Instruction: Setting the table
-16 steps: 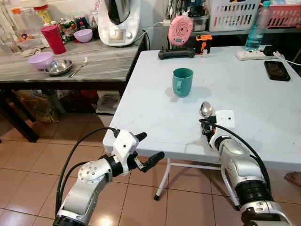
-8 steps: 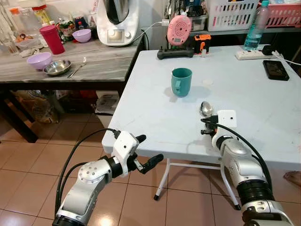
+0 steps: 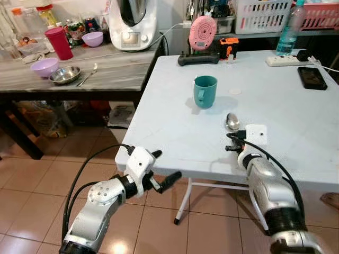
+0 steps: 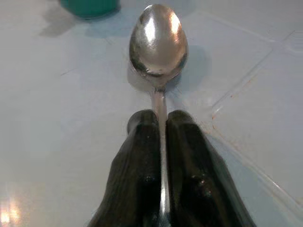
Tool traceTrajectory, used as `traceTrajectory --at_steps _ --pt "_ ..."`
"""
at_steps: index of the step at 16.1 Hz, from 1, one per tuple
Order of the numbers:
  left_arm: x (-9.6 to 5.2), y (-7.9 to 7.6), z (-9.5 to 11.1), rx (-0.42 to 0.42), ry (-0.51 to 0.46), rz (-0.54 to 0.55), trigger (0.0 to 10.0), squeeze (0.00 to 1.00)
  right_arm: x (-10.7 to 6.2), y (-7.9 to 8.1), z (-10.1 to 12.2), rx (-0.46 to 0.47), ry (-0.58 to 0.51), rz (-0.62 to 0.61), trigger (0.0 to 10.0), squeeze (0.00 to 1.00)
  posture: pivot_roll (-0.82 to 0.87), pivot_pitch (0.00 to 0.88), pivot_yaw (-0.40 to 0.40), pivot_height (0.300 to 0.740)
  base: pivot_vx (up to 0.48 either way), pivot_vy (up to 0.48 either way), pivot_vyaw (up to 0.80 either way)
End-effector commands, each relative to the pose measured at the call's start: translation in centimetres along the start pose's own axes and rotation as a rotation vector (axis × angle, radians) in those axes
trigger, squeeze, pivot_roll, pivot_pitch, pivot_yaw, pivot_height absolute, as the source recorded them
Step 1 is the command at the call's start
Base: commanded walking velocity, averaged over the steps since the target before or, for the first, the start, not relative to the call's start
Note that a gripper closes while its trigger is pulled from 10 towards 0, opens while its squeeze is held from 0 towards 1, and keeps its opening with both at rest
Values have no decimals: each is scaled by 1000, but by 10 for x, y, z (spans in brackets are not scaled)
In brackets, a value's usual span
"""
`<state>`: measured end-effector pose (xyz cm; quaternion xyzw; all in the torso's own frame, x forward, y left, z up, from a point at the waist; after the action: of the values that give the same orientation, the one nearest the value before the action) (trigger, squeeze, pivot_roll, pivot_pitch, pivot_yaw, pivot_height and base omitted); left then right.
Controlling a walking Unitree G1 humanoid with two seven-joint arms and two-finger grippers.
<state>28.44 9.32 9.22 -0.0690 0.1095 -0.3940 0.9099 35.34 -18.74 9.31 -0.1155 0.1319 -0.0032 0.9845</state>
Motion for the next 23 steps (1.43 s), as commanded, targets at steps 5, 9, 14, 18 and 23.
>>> traceTrajectory --at_steps 5,9,14,18,23 --pt "-2 37 18 2 -125 301 10000 0 -34 -5 43 48 -239 -122 0 0 -253 0 106 740 0 0 0" --pt "2 40 21 -54 -172 329 10000 0 -54 -3 44 55 -276 -152 10000 0 -274 0 115 740 0 0 0" --pt "6 37 22 -76 -189 312 10000 0 -55 -2 43 61 -259 -150 10000 0 -281 0 115 740 0 0 -311" --pt "5 37 21 -82 -192 314 10000 0 -56 0 43 63 -254 -142 10000 0 -278 0 113 740 0 72 -717" --pt "6 36 21 -85 -192 307 10000 0 -57 1 42 63 -248 -136 10000 0 -282 0 113 740 0 294 -251"
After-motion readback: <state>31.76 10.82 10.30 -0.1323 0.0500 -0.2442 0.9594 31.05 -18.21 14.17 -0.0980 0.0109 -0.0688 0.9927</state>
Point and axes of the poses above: a point about 5 cm out from each wrist's last joint towards the gripper, its own x axis pointing out of the wrist towards the gripper, its own z axis along the axis of the wrist's last joint, y = z × x, the point moved 2 cm from there along x, pointing out of the wrist towards the gripper, and after that the axes turned 14 degrees about -x, right-handed, at the moved point
